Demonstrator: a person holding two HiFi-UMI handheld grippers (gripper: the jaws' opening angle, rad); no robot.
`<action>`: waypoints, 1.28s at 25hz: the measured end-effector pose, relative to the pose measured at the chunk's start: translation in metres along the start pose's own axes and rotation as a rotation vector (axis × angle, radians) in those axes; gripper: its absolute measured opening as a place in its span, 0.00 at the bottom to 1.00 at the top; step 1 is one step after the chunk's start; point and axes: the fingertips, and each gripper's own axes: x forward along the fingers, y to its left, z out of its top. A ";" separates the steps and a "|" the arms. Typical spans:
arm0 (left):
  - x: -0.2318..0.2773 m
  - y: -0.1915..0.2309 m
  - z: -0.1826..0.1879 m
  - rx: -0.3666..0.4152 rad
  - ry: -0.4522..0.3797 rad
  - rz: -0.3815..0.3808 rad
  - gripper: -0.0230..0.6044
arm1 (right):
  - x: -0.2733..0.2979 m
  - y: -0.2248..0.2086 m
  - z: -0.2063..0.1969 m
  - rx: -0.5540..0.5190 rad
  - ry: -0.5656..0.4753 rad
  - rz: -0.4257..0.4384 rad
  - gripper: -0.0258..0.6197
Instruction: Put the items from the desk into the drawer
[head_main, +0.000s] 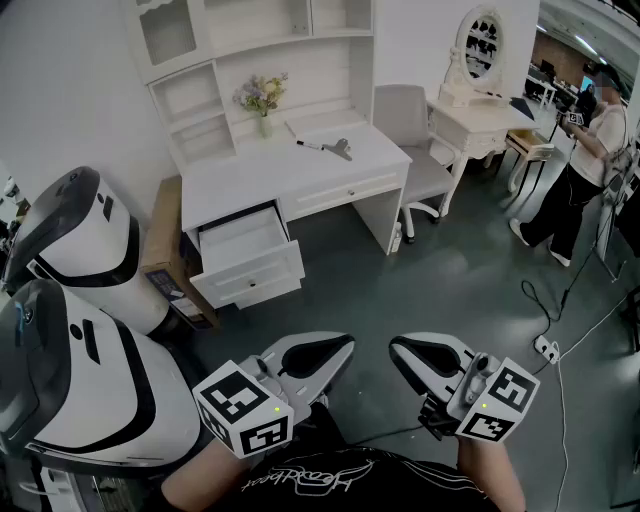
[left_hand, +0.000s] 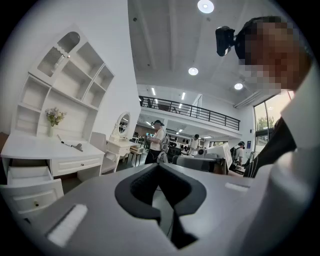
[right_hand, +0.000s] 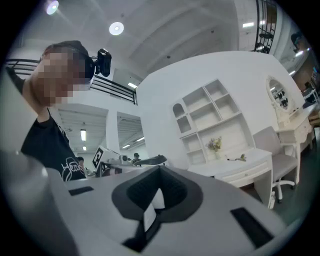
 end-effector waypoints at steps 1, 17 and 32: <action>0.000 0.002 -0.001 -0.006 0.000 -0.001 0.05 | 0.002 -0.001 -0.002 0.002 0.004 0.000 0.05; 0.028 0.118 -0.014 -0.093 0.044 0.012 0.05 | 0.073 -0.098 -0.037 0.185 0.034 -0.006 0.05; 0.048 0.325 0.033 -0.144 0.015 0.076 0.05 | 0.238 -0.223 -0.034 0.206 0.113 -0.020 0.05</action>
